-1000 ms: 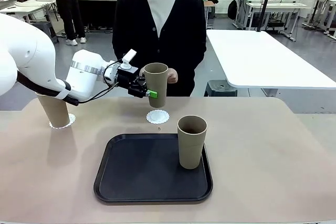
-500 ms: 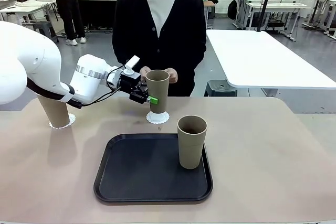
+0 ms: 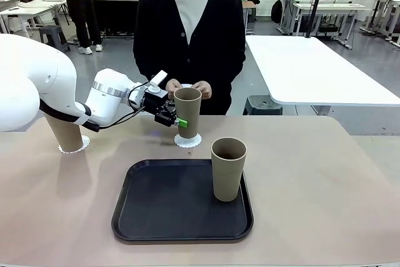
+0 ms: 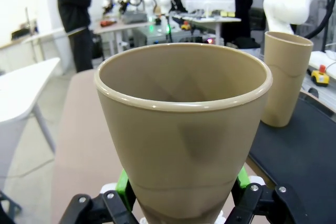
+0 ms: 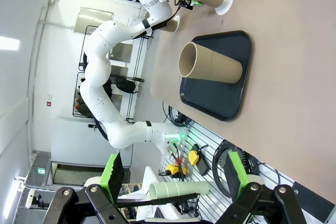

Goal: Place coasters on the table and set cups on them.
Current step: Take one Reusable plastic cup from the Flat Tray and place it on a coaster set by the human.

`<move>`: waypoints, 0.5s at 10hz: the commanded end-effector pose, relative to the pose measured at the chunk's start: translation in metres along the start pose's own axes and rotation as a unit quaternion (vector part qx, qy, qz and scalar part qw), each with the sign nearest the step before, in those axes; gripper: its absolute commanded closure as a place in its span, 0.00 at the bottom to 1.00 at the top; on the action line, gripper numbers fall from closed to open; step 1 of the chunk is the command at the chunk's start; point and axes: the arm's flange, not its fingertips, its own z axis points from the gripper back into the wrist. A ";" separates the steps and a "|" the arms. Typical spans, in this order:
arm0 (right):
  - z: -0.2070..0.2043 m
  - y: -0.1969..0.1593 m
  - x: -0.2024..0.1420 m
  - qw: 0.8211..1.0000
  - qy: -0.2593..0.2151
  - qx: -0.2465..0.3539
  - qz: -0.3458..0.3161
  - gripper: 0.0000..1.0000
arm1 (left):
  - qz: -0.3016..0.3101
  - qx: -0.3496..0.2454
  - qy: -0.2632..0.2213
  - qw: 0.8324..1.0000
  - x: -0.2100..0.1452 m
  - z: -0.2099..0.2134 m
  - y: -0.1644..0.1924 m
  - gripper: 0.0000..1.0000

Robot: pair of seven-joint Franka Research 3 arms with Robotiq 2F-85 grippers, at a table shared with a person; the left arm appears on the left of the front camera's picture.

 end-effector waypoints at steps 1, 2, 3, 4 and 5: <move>-0.001 0.000 0.001 1.000 -0.001 0.007 0.003 0.00 | 0.010 -0.016 -0.001 1.000 0.001 0.004 0.011 0.15; -0.001 0.000 0.001 1.000 -0.001 0.007 0.003 0.00 | 0.014 -0.018 0.001 1.000 -0.001 0.004 0.013 0.15; -0.001 0.000 0.001 1.000 -0.001 0.007 0.003 0.00 | 0.018 -0.019 0.001 1.000 -0.004 0.004 0.012 0.15; -0.001 0.000 0.001 1.000 -0.001 0.007 0.003 0.00 | 0.022 -0.021 0.000 1.000 -0.006 0.004 0.014 0.15; -0.001 0.000 0.001 1.000 -0.001 0.007 0.003 0.00 | 0.025 -0.022 -0.001 0.999 -0.008 0.004 0.014 0.15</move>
